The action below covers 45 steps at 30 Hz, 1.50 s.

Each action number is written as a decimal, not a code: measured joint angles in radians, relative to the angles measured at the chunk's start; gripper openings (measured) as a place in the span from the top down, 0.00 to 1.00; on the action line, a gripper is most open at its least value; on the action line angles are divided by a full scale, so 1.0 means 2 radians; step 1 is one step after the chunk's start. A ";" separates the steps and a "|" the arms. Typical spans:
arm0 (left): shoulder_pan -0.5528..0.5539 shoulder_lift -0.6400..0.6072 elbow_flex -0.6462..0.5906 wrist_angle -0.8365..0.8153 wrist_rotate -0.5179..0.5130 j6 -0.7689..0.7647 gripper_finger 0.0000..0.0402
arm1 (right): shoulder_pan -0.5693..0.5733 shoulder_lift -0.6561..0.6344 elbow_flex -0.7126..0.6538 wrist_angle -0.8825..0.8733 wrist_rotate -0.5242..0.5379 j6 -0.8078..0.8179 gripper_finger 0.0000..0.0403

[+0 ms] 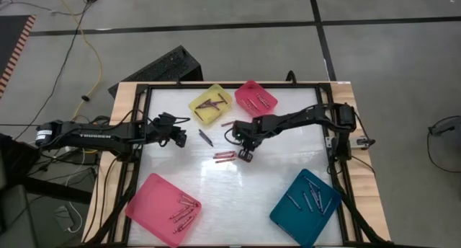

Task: Sort crayons
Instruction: Put the blue crayon into the blue bin

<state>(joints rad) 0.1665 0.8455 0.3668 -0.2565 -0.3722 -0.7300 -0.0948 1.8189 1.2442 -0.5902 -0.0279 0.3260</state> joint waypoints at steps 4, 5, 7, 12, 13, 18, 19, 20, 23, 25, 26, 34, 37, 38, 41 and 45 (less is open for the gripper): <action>0.000 0.000 0.000 0.000 0.000 0.002 0.67 | 0.023 -0.001 0.048 -0.054 0.003 0.001 0.99; 0.000 0.000 0.000 0.000 0.000 0.005 0.67 | 0.031 -0.001 0.062 -0.071 0.006 0.001 0.99; 0.000 0.000 0.000 0.000 0.000 0.005 0.67 | 0.048 -0.001 0.087 -0.100 0.006 0.009 0.99; 0.000 0.000 0.000 0.000 0.000 0.005 0.67 | 0.091 -0.002 0.149 -0.192 0.008 0.048 0.99; 0.000 0.000 0.000 0.000 0.000 0.005 0.67 | 0.100 -0.002 0.160 -0.210 0.009 0.058 0.99; 0.000 0.000 0.000 0.000 0.012 0.005 0.67 | 0.155 -0.002 0.195 -0.290 0.006 0.143 0.99; 0.000 0.000 0.000 0.000 0.015 0.006 0.67 | 0.166 -0.003 0.197 -0.303 0.000 0.166 0.99; 0.000 0.000 0.000 0.000 0.020 0.006 0.67 | 0.178 -0.003 0.198 -0.315 -0.007 0.192 0.99; 0.000 0.000 0.000 0.000 0.029 0.006 0.67 | 0.216 -0.003 0.198 -0.351 -0.022 0.271 0.99; 0.000 0.000 0.000 0.000 0.031 0.006 0.67 | 0.243 -0.003 0.198 -0.369 -0.030 0.325 0.99; 0.000 0.000 0.000 0.000 0.031 0.006 0.67 | 0.256 -0.003 0.198 -0.375 -0.033 0.350 0.99; 0.000 0.000 0.000 0.000 0.031 0.006 0.67 | 0.342 -0.003 0.198 -0.421 -0.091 0.499 0.99; 0.000 0.000 0.000 0.000 0.031 0.006 0.67 | 0.372 -0.003 0.198 -0.441 -0.114 0.551 0.99; 0.000 0.000 0.000 0.000 0.031 0.006 0.67 | 0.380 -0.003 0.198 -0.447 -0.120 0.568 0.99; 0.000 0.000 0.000 0.000 0.031 0.006 0.67 | 0.405 -0.004 0.194 -0.460 -0.128 0.623 0.99; 0.000 0.000 0.000 0.000 0.031 0.006 0.67 | 0.434 -0.004 0.175 -0.457 -0.129 0.694 0.99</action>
<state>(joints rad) 0.1667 0.8455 0.3668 -0.2565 -0.3111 -0.7185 0.7722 1.8111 1.5939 -1.5051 -0.2863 1.7145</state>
